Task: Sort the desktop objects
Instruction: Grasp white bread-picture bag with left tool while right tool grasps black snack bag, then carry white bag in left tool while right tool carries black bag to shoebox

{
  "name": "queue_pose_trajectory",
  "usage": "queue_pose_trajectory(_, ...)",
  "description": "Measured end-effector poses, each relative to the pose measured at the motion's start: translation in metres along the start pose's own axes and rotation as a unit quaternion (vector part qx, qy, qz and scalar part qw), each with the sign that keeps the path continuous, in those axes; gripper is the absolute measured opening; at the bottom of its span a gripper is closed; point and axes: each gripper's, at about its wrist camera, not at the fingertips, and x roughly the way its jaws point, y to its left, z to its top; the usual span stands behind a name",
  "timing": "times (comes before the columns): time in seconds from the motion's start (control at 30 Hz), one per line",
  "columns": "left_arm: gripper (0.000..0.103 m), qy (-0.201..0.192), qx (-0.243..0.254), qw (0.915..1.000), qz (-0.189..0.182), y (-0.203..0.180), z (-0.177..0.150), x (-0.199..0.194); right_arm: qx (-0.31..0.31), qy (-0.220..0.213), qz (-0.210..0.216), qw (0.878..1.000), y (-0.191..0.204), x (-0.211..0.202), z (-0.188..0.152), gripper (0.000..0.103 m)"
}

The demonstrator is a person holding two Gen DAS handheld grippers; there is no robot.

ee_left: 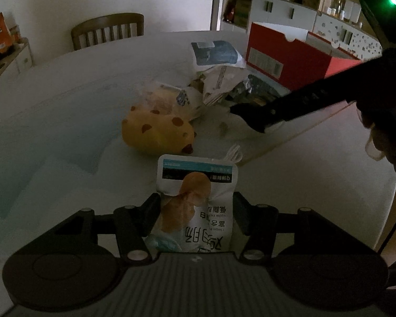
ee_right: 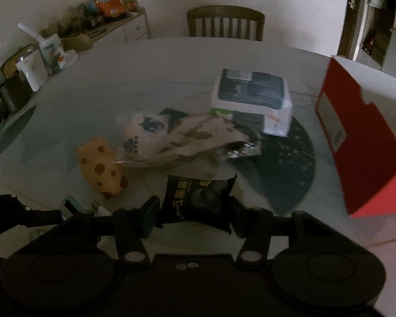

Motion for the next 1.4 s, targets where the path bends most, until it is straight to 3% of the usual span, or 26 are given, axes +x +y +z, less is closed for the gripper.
queue_pose_trajectory(0.57,0.057,-0.029,-0.037,0.9988,-0.012,-0.017,0.036,-0.035,0.013,-0.018,0.013,1.000,-0.046,-0.060,-0.005,0.055)
queue_pose_trajectory(1.1,0.057,-0.054,-0.054,0.9970,-0.010,-0.047,0.079,-0.039,0.012,-0.049,0.016,0.999,-0.102,-0.099,0.018,0.055)
queue_pose_trajectory(1.4,0.057,-0.072,-0.041,0.9965,-0.005,-0.073,0.110,-0.032,0.019,-0.071,0.011,0.997,-0.150,-0.112,0.031,0.055)
